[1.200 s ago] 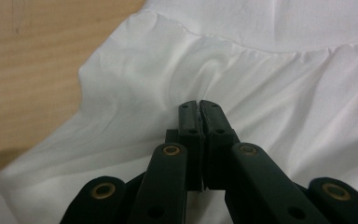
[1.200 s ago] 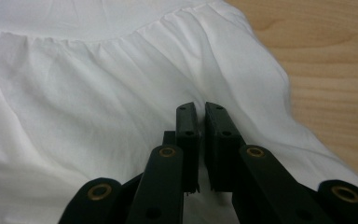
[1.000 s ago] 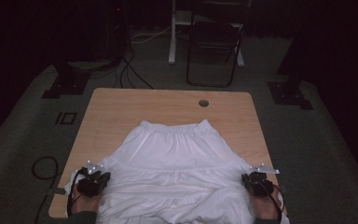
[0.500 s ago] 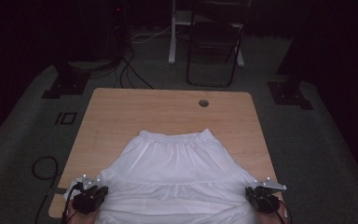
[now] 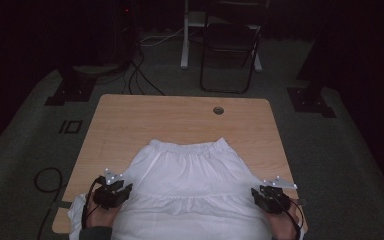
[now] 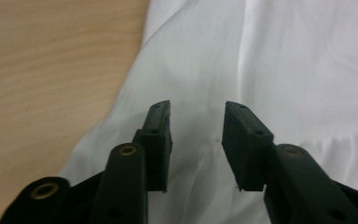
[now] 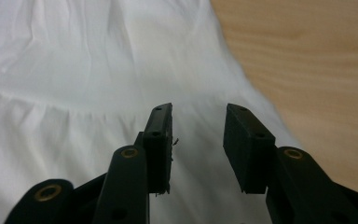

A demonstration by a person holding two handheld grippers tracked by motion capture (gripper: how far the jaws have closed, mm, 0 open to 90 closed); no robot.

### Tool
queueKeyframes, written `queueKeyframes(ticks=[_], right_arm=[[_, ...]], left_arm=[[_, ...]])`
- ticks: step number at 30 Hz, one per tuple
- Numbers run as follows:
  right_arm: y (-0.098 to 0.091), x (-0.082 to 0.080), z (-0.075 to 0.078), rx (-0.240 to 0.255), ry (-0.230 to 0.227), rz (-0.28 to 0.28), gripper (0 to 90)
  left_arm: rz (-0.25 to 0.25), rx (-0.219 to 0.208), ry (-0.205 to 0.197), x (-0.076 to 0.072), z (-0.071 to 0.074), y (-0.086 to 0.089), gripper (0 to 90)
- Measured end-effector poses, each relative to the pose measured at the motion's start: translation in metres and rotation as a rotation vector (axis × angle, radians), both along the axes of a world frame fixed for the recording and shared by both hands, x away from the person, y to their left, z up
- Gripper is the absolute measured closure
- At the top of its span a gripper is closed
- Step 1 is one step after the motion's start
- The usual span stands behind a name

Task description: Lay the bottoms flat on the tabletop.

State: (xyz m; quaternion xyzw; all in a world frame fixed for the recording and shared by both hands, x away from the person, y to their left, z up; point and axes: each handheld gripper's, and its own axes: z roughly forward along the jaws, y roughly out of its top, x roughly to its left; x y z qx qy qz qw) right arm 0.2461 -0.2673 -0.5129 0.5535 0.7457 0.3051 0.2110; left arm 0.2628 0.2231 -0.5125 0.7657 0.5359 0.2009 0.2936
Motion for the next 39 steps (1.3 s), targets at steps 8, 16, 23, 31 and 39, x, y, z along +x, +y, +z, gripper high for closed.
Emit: queueKeyframes(ticks=[8,16,23,31,39], right_arm=[[0.011,0.028,-0.012,-0.015,0.027,0.027,56.7],[0.014,0.031,-0.023,-0.013,0.039,0.025,56.6],[0.014,0.031,-0.024,-0.018,0.034,0.028,57.3],[0.016,0.04,-0.026,-0.037,0.01,0.018,59.7],[0.015,0.057,-0.027,-0.044,-0.008,0.003,61.8]], left_arm=[[-0.005,0.024,0.033,0.021,-0.022,-0.005,55.9],[0.022,-0.002,-0.001,0.013,-0.025,0.004,74.6],[0.019,-0.002,-0.004,0.013,-0.025,0.005,76.0],[0.022,0.001,-0.031,0.021,-0.027,0.003,77.5],[0.016,0.002,-0.068,0.042,-0.03,0.003,83.5]])
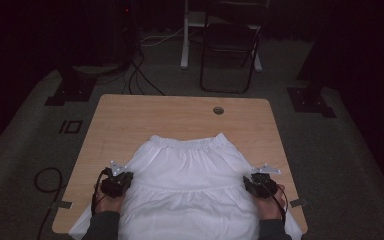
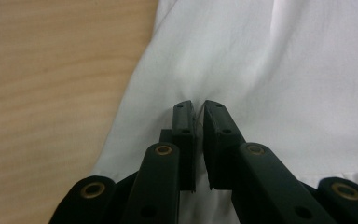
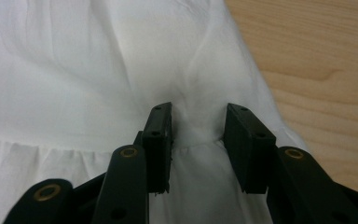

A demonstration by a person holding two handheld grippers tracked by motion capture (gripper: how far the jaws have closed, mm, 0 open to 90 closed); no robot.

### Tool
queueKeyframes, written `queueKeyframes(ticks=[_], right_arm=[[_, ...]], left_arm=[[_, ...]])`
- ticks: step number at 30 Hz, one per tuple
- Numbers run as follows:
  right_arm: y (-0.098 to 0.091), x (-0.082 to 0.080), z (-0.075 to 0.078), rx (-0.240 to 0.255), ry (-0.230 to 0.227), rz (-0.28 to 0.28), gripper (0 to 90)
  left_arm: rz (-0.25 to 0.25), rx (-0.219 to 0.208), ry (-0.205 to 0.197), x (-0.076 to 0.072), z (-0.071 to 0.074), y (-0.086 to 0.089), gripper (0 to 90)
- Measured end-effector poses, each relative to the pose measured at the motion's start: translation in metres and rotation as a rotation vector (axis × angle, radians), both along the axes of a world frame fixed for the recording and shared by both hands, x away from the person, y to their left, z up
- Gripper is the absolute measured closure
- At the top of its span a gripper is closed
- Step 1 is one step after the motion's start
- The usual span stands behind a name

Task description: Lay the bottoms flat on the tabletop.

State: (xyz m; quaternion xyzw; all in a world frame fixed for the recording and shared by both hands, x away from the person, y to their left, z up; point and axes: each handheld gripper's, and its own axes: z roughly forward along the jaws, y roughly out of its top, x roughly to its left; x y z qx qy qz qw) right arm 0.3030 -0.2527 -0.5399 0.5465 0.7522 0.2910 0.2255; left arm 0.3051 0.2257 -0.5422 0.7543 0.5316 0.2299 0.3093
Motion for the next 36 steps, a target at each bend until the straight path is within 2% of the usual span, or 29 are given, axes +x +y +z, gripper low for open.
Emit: queueKeyframes(ticks=[5,11,20,26,34,36], right_arm=[[-0.001,0.011,0.0,-0.001,-0.004,-0.007,62.1],[-0.003,0.024,-0.001,0.001,-0.013,-0.013,62.5],[-0.004,0.039,-0.001,0.0,-0.023,-0.015,63.0],[-0.002,0.054,-0.001,0.003,-0.023,-0.017,63.1],[0.001,0.075,-0.001,0.006,-0.028,-0.018,63.2],[0.002,0.081,-0.001,0.005,-0.026,-0.019,63.2]], left_arm=[[0.008,0.002,-0.017,0.017,-0.001,0.0,84.0],[0.011,-0.008,-0.048,0.03,-0.004,0.002,84.4],[0.019,0.004,-0.054,0.048,-0.004,0.007,85.3],[0.028,0.042,-0.055,0.063,-0.003,0.003,87.0],[0.056,0.084,-0.032,0.089,0.001,-0.005,88.4],[0.051,0.133,-0.023,0.095,0.003,-0.01,88.6]])
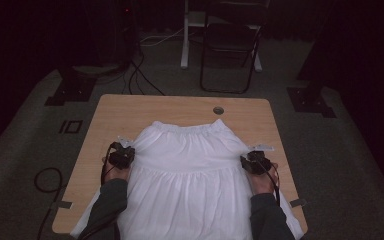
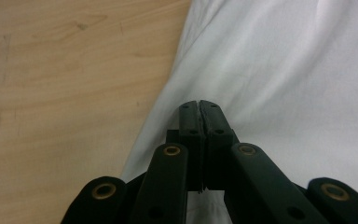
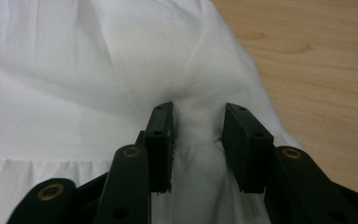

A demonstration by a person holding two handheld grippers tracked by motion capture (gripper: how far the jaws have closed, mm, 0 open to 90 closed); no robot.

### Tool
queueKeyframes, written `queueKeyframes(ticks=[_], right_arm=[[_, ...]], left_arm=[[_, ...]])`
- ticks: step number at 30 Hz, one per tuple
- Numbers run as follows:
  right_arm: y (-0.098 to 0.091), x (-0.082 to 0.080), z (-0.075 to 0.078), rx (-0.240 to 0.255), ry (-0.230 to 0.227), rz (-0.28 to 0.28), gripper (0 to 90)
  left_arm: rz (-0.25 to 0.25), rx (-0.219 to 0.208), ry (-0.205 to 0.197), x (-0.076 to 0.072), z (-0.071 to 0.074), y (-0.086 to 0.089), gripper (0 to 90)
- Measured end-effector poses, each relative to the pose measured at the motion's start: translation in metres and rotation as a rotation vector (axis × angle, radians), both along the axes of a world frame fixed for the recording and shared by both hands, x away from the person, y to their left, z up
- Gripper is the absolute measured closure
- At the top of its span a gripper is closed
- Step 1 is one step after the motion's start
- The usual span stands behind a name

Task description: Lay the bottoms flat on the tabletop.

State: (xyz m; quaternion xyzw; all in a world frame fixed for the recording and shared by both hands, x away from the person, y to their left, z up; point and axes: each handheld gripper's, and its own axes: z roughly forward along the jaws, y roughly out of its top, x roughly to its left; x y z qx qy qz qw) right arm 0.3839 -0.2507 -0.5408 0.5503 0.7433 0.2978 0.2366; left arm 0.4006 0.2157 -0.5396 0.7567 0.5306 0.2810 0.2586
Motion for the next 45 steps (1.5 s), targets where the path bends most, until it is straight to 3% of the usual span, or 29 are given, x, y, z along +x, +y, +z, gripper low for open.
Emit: queueKeyframes(ticks=[2,4,6,9,15,19,20,24,27,31,33,36,38,41,45], right_arm=[[0.001,0.006,0.0,0.0,0.004,-0.004,63.2],[0.002,0.01,0.001,0.002,0.007,-0.008,63.2],[0.003,0.012,0.001,0.002,0.01,-0.009,63.0],[0.003,0.01,0.002,0.001,0.015,-0.005,61.0],[0.005,0.0,0.006,0.011,0.01,0.008,55.7],[0.005,-0.011,0.012,-0.001,-0.013,0.027,53.8],[0.004,-0.015,0.013,-0.004,-0.017,0.028,52.8],[-0.001,-0.036,0.012,-0.021,-0.025,0.021,48.6],[-0.006,-0.046,0.01,0.001,-0.017,0.002,46.2],[-0.009,-0.056,0.011,0.013,-0.019,0.003,43.1],[-0.013,-0.064,0.012,0.036,-0.002,0.016,39.4],[-0.015,-0.07,0.008,0.013,0.008,0.008,37.8],[-0.017,-0.071,0.003,0.001,0.024,0.001,38.7],[-0.019,-0.072,-0.003,0.007,0.01,-0.008,43.3],[-0.02,-0.067,-0.004,0.006,-0.021,0.015,64.5]], left_arm=[[0.005,0.022,0.009,0.005,0.001,-0.003,88.6],[0.015,0.013,0.013,0.008,0.002,-0.004,88.5],[0.03,-0.034,0.023,0.008,0.002,0.0,85.3],[0.016,-0.088,0.041,0.005,0.004,0.006,72.3],[-0.002,-0.147,-0.034,-0.025,0.019,0.015,63.9],[-0.002,-0.155,-0.05,-0.042,0.024,0.021,60.1],[0.011,-0.166,-0.058,-0.057,0.024,0.026,60.1],[0.021,-0.192,-0.033,-0.077,0.012,0.036,55.3],[0.025,-0.212,-0.019,-0.09,0.004,0.041,53.7],[0.018,-0.211,-0.022,-0.101,0.001,0.042,51.1],[0.012,-0.19,-0.012,-0.109,-0.001,0.042,50.5],[0.023,-0.175,-0.002,-0.11,-0.005,0.044,49.4],[0.014,-0.163,-0.026,-0.112,-0.009,0.043,48.7],[0.02,-0.158,-0.036,-0.112,-0.009,0.043,53.2],[-0.004,-0.134,-0.045,-0.108,-0.009,0.041,81.6]])
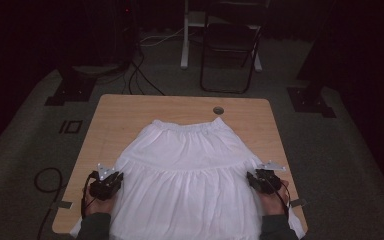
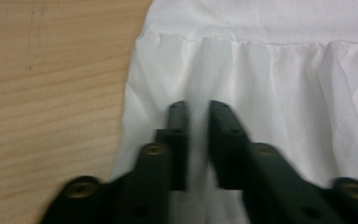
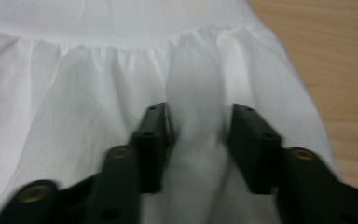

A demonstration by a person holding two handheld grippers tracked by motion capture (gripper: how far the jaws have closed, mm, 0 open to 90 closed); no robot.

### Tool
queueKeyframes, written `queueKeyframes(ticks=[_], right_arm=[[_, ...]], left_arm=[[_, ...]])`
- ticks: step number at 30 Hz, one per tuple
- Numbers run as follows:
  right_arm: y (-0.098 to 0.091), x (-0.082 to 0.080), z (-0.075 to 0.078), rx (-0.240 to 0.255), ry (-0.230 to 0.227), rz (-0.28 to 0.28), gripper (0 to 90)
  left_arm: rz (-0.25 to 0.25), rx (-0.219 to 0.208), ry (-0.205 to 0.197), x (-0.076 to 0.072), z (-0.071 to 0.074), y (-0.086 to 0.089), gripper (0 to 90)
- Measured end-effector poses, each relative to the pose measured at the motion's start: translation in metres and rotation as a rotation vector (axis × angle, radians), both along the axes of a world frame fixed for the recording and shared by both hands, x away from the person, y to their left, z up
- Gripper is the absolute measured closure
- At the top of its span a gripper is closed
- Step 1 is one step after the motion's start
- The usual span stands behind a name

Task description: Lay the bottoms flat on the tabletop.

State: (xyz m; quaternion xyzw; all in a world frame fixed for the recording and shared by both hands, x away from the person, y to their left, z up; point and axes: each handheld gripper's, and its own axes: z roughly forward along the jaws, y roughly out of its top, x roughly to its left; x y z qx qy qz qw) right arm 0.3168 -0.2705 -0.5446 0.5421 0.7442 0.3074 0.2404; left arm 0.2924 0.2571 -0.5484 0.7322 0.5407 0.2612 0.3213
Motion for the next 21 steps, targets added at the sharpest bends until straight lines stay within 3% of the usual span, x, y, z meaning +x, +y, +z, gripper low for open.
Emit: queueKeyframes(ticks=[2,6,11,21], right_arm=[[-0.002,0.004,-0.001,-0.006,-0.018,-0.005,72.0],[-0.003,0.014,-0.002,-0.014,-0.032,-0.002,78.7],[-0.006,0.027,-0.002,-0.005,-0.032,-0.001,80.0],[-0.003,0.075,-0.002,-0.006,-0.038,-0.006,81.0]], left_arm=[[0.004,0.016,-0.004,0.004,0.0,-0.001,88.0],[0.025,0.015,-0.002,0.017,0.0,0.004,88.5],[0.061,0.022,-0.006,0.036,0.001,0.011,88.5],[0.106,0.037,-0.004,0.071,0.002,0.018,88.7]])
